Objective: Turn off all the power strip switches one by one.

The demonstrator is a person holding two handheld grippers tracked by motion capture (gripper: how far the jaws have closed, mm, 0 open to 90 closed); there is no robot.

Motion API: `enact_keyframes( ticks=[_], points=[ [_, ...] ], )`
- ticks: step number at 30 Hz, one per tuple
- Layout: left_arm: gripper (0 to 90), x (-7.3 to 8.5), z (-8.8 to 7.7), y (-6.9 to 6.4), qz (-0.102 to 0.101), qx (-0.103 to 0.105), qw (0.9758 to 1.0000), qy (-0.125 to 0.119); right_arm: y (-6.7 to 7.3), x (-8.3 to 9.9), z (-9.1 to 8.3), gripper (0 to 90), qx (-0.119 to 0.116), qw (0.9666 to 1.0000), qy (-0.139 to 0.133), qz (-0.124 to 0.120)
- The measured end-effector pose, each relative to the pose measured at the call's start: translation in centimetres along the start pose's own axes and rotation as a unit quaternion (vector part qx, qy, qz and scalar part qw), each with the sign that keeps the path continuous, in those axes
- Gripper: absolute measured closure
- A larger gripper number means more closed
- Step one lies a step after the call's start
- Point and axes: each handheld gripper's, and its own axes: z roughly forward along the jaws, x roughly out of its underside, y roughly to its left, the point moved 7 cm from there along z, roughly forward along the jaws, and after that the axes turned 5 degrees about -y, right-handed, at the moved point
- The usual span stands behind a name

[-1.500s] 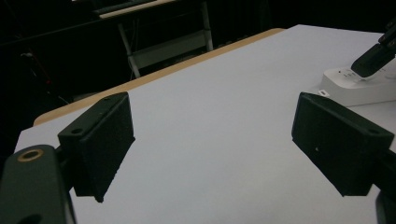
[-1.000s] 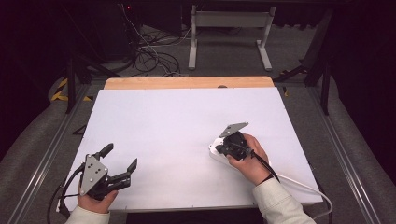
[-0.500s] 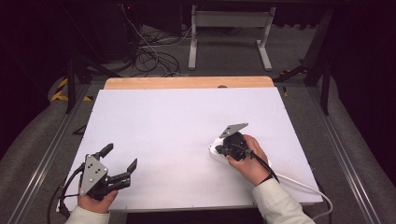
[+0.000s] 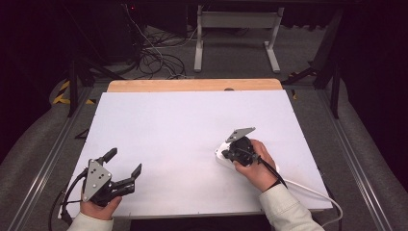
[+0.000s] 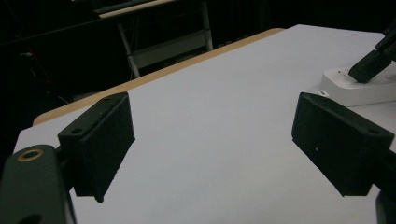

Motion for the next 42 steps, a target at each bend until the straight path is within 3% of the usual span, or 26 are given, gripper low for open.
enact_keyframes(
  ticks=[13,17,27,28,29,32,36,42],
  points=[
    [13.4,0.0,-0.1,0.0,-0.002,-0.003,1.0,-0.002,0.1,0.1,0.0,90.0,0.001,1.0,0.0,0.006],
    [13.4,0.0,0.0,0.2,-0.004,-0.004,1.0,0.0,0.7,-1.5,-2.0,90.0,-0.012,0.9975,-0.069,0.003],
    [13.4,-0.1,-0.1,0.1,-0.004,-0.004,1.0,-0.003,0.9,-2.0,-2.9,90.0,-0.002,0.9956,-0.093,-0.004],
    [13.4,0.0,0.0,0.1,-0.002,-0.003,1.0,-0.002,0.9,-2.2,-3.2,79.8,-0.004,0.9949,-0.1,-0.003],
    [13.4,0.0,0.0,0.1,-0.002,-0.003,1.0,-0.001,0.9,-2.2,-3.2,79.8,-0.004,0.9949,-0.1,-0.003],
    [13.4,0.0,0.0,0.1,-0.003,-0.002,1.0,-0.001,1.0,-2.4,-3.5,61.9,-0.016,0.9947,-0.101,0.0],
    [13.4,0.0,0.0,0.1,-0.005,-0.002,1.0,0.0,1.0,-2.9,-4.3,44.3,-0.01,0.9925,-0.121,-0.014],
    [13.4,0.0,0.0,0.1,-0.005,-0.002,1.0,0.0,1.2,-3.6,-6.4,35.8,-0.02,0.9854,-0.168,-0.02]
  ],
)
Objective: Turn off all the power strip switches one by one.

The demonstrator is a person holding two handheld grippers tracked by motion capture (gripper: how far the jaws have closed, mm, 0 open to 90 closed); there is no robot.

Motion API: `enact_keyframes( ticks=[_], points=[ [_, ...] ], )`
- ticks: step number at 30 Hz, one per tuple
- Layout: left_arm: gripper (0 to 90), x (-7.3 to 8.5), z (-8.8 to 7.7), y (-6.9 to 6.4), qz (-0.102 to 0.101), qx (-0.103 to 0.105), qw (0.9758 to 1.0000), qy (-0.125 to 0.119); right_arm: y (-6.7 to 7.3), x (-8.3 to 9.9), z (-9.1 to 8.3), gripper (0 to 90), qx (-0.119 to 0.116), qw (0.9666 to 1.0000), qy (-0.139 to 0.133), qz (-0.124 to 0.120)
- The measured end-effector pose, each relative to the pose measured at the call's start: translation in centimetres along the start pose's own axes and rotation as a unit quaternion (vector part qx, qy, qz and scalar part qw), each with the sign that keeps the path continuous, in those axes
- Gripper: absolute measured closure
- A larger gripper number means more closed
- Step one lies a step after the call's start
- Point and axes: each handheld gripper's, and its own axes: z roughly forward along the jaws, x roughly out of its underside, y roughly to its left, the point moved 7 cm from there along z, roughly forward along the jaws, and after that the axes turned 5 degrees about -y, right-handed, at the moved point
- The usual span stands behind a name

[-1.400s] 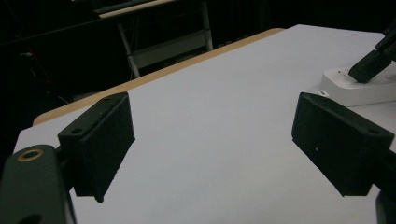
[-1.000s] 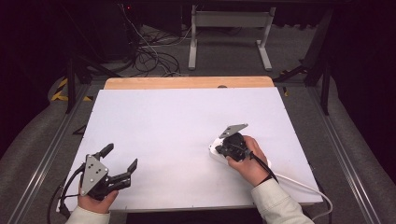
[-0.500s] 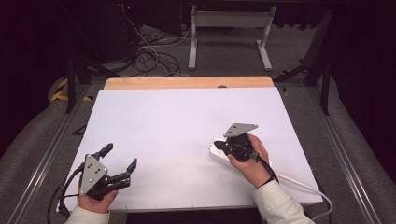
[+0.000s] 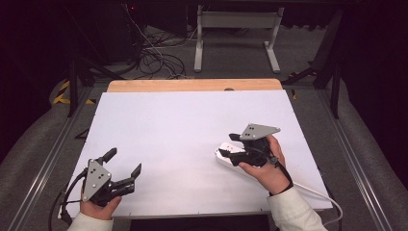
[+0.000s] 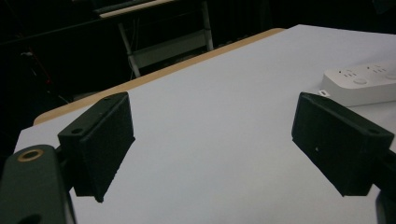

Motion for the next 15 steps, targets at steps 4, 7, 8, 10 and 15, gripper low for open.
enact_keyframes(
  ticks=[4,7,8,10,15],
  points=[
    [13.4,0.0,0.0,0.0,-0.001,0.0,1.0,0.0,-0.2,-0.5,-1.4,32.5,-0.002,0.9998,-0.021,0.006],
    [13.4,0.0,0.0,0.0,-0.001,0.002,1.0,0.002,-0.5,-0.6,-2.3,29.7,0.001,0.9994,-0.034,0.008],
    [13.4,0.1,0.0,0.0,-0.002,0.003,1.0,0.002,-0.5,-0.6,-2.7,29.1,0.002,0.9992,-0.039,0.01],
    [13.4,0.1,0.0,0.0,-0.002,0.003,1.0,0.002,-0.8,-0.6,-3.3,27.8,0.007,0.9988,-0.048,0.011],
    [13.4,0.1,0.1,-0.1,-0.002,0.004,1.0,0.003,-1.4,-0.1,-4.6,25.9,0.01,0.9976,-0.066,0.018]
  ],
)
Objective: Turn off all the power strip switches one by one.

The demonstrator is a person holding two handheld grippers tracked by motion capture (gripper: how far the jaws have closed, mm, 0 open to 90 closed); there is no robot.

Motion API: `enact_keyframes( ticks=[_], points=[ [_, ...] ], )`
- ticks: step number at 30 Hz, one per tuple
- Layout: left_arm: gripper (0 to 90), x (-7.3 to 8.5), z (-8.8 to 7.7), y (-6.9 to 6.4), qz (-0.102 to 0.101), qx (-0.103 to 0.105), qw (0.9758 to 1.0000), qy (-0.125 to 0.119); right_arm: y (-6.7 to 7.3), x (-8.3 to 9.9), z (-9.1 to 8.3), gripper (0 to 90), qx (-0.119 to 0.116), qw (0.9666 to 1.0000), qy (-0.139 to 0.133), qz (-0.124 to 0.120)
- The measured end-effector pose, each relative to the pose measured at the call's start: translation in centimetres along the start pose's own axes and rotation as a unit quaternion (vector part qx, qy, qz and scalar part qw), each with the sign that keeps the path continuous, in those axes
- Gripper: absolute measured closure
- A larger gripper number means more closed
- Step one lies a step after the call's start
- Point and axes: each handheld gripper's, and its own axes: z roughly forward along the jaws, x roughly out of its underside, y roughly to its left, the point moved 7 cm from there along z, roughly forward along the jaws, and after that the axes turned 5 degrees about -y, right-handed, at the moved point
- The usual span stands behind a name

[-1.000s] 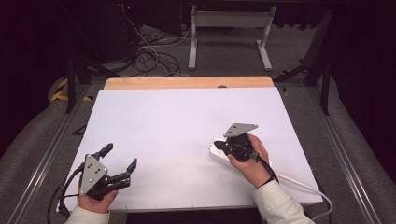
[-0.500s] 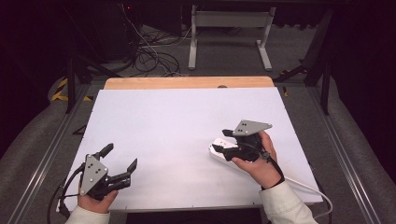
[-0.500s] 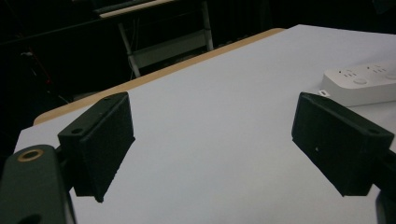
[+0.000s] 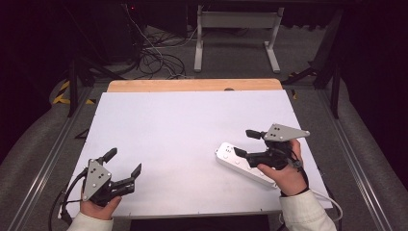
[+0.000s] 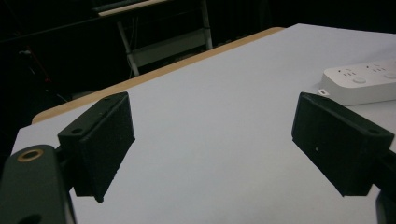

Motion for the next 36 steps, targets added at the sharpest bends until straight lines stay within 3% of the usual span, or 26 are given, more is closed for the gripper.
enact_keyframes(
  ticks=[9,17,25,31,36],
  points=[
    [13.4,0.1,0.0,0.0,-0.002,0.005,1.0,0.005,-1.4,1.7,-2.3,25.3,0.024,0.9992,-0.028,0.013],
    [13.4,0.1,0.0,0.0,-0.002,0.007,0.9999,0.008,-2.3,3.7,-3.5,23.3,0.035,0.9987,-0.032,0.018],
    [13.4,0.2,-0.1,0.1,-0.005,0.009,0.9998,0.015,-3.3,6.1,-4.8,18.7,0.042,0.9985,-0.023,0.025],
    [13.4,0.4,-0.3,0.3,-0.005,0.009,0.9997,0.022,-3.3,8.0,-5.3,13.7,0.047,0.9989,-0.002,0.001],
    [13.3,0.6,-0.5,0.5,-0.007,0.009,0.9996,0.025,-3.2,8.9,-5.4,13.8,0.047,0.9989,-0.001,0.001]
  ],
)
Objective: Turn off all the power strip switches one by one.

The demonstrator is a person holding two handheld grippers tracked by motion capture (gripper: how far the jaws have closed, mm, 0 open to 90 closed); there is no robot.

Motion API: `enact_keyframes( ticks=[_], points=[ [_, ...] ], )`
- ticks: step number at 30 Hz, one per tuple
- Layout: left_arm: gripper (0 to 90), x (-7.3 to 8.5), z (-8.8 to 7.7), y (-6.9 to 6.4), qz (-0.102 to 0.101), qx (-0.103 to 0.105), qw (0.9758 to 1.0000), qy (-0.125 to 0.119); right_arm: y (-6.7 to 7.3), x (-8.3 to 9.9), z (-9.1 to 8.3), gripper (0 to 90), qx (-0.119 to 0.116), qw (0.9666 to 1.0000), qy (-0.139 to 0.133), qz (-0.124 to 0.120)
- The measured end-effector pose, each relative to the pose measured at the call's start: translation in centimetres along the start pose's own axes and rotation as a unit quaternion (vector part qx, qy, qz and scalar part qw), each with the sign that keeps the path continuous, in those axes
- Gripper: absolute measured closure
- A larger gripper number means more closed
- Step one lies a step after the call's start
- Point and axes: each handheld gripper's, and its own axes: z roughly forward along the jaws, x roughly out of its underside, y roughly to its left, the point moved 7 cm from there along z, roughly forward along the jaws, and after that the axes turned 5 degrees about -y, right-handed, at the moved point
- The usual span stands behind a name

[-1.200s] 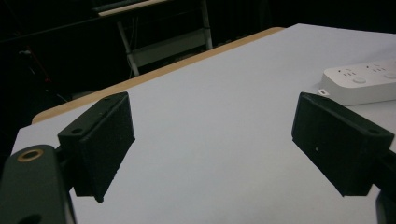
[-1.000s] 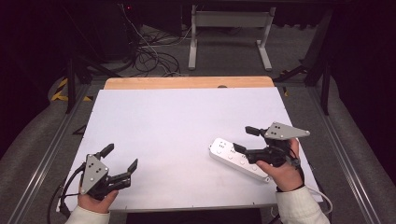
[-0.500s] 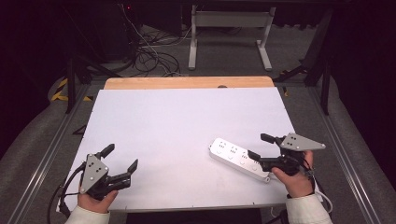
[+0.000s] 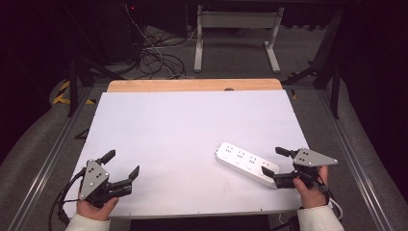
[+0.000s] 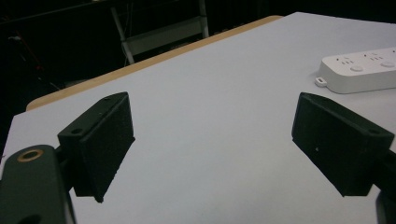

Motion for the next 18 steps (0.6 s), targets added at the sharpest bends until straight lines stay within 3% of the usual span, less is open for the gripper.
enact_keyframes(
  ticks=[4,7,18],
  points=[
    [13.3,0.4,-0.1,0.1,-0.001,0.0,1.0,0.007,0.0,1.2,0.0,13.6,0.011,0.9999,0.007,0.003],
    [13.3,0.7,-0.2,0.1,-0.003,0.005,0.9999,0.012,0.0,1.8,0.1,13.4,0.007,0.9997,0.022,0.001],
    [13.0,1.0,0.2,0.2,-0.015,0.019,0.9992,0.031,-0.2,1.4,0.1,13.7,0.014,0.9999,0.002,0.006]
  ],
)
